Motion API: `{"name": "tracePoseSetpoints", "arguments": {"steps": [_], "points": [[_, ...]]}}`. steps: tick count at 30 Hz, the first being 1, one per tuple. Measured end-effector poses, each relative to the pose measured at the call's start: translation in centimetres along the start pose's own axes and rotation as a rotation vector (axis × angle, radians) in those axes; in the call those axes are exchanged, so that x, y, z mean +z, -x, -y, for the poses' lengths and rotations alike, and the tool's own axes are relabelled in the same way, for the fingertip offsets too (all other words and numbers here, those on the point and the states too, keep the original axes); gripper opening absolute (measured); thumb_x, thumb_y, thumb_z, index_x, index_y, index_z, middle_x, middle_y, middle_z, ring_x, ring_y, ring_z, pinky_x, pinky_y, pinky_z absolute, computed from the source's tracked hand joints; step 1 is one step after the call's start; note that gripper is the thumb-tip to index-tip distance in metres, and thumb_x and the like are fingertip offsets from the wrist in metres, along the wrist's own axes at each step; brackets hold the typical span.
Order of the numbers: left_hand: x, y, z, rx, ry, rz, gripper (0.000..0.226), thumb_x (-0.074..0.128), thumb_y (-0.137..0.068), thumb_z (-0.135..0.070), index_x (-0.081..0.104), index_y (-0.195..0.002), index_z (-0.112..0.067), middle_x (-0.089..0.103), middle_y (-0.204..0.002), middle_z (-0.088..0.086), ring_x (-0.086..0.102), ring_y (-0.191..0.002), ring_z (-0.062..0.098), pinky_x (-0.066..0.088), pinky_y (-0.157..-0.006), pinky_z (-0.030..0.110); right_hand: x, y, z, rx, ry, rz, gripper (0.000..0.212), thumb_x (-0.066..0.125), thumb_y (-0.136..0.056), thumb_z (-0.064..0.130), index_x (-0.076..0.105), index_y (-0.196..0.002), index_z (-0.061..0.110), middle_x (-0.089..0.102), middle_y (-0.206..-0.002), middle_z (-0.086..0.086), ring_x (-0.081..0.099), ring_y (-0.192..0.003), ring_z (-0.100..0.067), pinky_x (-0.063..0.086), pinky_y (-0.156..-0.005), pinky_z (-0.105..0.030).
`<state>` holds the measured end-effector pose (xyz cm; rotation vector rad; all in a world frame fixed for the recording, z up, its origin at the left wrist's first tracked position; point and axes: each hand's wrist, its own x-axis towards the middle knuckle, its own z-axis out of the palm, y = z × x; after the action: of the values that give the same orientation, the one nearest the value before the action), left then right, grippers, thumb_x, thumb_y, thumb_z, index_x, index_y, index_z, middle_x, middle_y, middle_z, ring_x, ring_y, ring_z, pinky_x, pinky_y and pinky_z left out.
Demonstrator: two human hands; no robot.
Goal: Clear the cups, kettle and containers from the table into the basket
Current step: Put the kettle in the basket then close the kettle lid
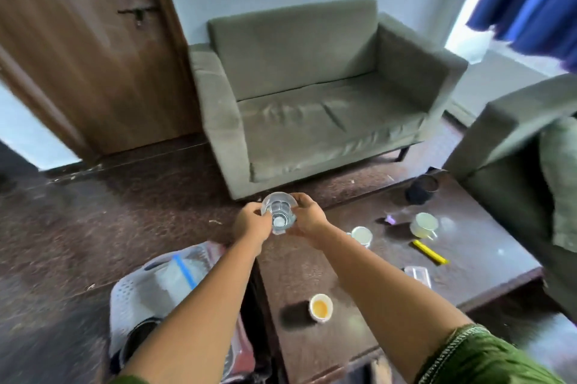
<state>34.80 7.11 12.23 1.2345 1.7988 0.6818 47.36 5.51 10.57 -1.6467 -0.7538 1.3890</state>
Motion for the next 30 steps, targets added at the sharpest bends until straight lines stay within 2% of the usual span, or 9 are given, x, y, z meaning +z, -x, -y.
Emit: {"name": "tracePoseSetpoints", "arguments": {"steps": [5, 8, 12, 14, 17, 20, 21, 25, 30], "points": [[8.7, 1.9, -2.8, 0.004, -0.029, 0.1, 0.015, 0.057, -0.083, -0.017, 0.065, -0.095, -0.022, 0.067, -0.089, 0.003, 0.063, -0.081, 0.026, 0.045, -0.064, 0.026, -9.0, -1.8, -1.3, 0.046, -0.043, -0.101, 0.025, 0.059, -0.085, 0.008, 0.066, -0.09, 0.032, 0.07, -0.107, -0.007, 0.07, -0.092, -0.029, 0.061, -0.066, -0.045], [13.8, 2.2, -3.8, -0.045, 0.003, 0.165, 0.016, 0.056, -0.084, -0.015, 0.064, -0.096, -0.022, 0.066, -0.091, 0.003, 0.06, -0.081, 0.024, 0.041, -0.064, 0.026, -13.7, -3.5, -2.4, 0.064, -0.044, -0.141, 0.034, 0.065, -0.084, -0.002, 0.066, -0.105, 0.024, 0.069, -0.113, -0.007, 0.069, -0.087, -0.021, 0.059, -0.054, -0.03], [20.6, 1.6, -4.4, -0.12, 0.099, 0.273, 0.011, 0.059, -0.082, -0.015, 0.062, -0.089, -0.023, 0.068, -0.09, 0.002, 0.061, -0.076, 0.02, 0.051, -0.069, 0.032, -19.5, -6.7, -4.6, 0.116, -0.004, -0.177, 0.035, 0.063, -0.086, 0.004, 0.062, -0.119, 0.018, 0.067, -0.118, -0.006, 0.065, -0.106, -0.027, 0.058, -0.085, -0.047], [23.7, 1.0, -4.4, -0.161, 0.114, 0.304, 0.014, 0.062, -0.077, -0.018, 0.064, -0.09, -0.023, 0.071, -0.091, 0.005, 0.065, -0.079, 0.023, 0.055, -0.073, 0.037, -22.0, -8.3, -5.5, 0.156, 0.018, -0.206, 0.032, 0.058, -0.091, 0.007, 0.059, -0.122, 0.015, 0.063, -0.117, -0.005, 0.061, -0.109, -0.028, 0.057, -0.086, -0.048], [27.7, -0.1, -4.8, -0.193, 0.097, 0.346, 0.024, 0.059, -0.083, -0.013, 0.065, -0.105, -0.019, 0.07, -0.095, 0.005, 0.064, -0.079, 0.02, 0.053, -0.068, 0.031, -25.0, -10.5, -6.3, 0.21, 0.037, -0.24, 0.025, 0.053, -0.095, 0.011, 0.058, -0.12, 0.014, 0.059, -0.11, -0.007, 0.06, -0.104, -0.028, 0.06, -0.073, -0.044], [30.6, -1.3, -6.2, -0.171, 0.091, 0.405, 0.029, 0.053, -0.087, -0.007, 0.063, -0.113, -0.016, 0.066, -0.101, 0.005, 0.063, -0.089, 0.023, 0.05, -0.073, 0.032, -27.4, -13.1, -7.2, 0.233, 0.062, -0.26, 0.018, 0.048, -0.098, 0.017, 0.06, -0.111, 0.02, 0.063, -0.108, -0.009, 0.063, -0.089, -0.025, 0.054, -0.046, -0.025], [31.6, -1.8, -6.6, -0.157, 0.092, 0.417, 0.027, 0.053, -0.089, -0.006, 0.063, -0.113, -0.014, 0.064, -0.102, 0.005, 0.06, -0.09, 0.022, 0.047, -0.074, 0.03, -28.1, -14.1, -7.4, 0.234, 0.066, -0.259, 0.017, 0.047, -0.099, 0.016, 0.06, -0.108, 0.021, 0.064, -0.108, -0.009, 0.063, -0.086, -0.024, 0.051, -0.044, -0.022], [34.6, -3.7, -6.5, -0.126, 0.087, 0.47, 0.018, 0.057, -0.085, -0.003, 0.058, -0.098, -0.015, 0.065, -0.109, 0.014, 0.054, -0.092, 0.02, 0.046, -0.08, 0.036, -30.2, -18.3, -9.0, 0.235, 0.088, -0.24, 0.02, 0.05, -0.096, 0.014, 0.064, -0.107, 0.024, 0.069, -0.106, -0.006, 0.065, -0.084, -0.019, 0.058, -0.062, -0.029], [36.9, -6.2, -4.5, -0.158, -0.074, 0.609, 0.05, 0.037, -0.089, 0.009, 0.04, -0.134, -0.015, 0.058, -0.107, 0.002, 0.049, -0.102, 0.019, 0.041, -0.084, 0.029, -31.3, -23.0, -12.0, 0.287, 0.106, -0.211, 0.035, 0.046, -0.093, 0.008, 0.064, -0.117, 0.028, 0.067, -0.111, -0.001, 0.065, -0.098, -0.023, 0.06, -0.081, -0.046]]}}
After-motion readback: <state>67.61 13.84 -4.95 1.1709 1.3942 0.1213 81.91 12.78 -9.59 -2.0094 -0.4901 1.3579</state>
